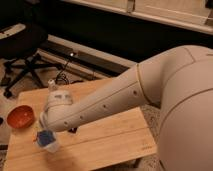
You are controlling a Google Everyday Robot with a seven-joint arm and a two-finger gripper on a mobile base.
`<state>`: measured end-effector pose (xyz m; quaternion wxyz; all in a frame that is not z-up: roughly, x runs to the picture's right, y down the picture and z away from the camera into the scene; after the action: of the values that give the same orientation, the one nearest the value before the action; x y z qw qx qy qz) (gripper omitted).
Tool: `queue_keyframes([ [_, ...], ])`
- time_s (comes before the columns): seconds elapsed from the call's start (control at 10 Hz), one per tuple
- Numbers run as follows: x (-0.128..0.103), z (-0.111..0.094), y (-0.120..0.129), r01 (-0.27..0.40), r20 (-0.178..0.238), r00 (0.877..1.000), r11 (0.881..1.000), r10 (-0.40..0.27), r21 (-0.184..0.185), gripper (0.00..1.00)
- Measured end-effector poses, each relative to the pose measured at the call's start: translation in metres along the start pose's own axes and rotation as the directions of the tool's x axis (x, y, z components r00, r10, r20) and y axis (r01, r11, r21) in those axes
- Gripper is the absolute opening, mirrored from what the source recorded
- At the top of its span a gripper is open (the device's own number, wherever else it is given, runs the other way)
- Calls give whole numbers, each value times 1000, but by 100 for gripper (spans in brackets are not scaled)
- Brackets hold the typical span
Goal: Place the white sponge in the ceramic cup
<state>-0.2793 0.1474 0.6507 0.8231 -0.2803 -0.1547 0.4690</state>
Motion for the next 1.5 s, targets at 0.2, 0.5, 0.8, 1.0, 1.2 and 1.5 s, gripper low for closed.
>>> queue_keyframes([
  [0.2,-5,4,5,24,1,1000,1000,-24,5,0],
  [0.5,-16,9,3,45,12,999,998,-45,39,0],
  [0.8,-20,16,0,61,11,998,996,-62,61,12],
  [1.0,-16,22,0,80,1,997,995,-80,64,30],
  [1.2,-13,24,-1,93,0,996,994,-93,64,52],
  [1.5,-13,24,-2,95,14,995,993,-97,71,78],
])
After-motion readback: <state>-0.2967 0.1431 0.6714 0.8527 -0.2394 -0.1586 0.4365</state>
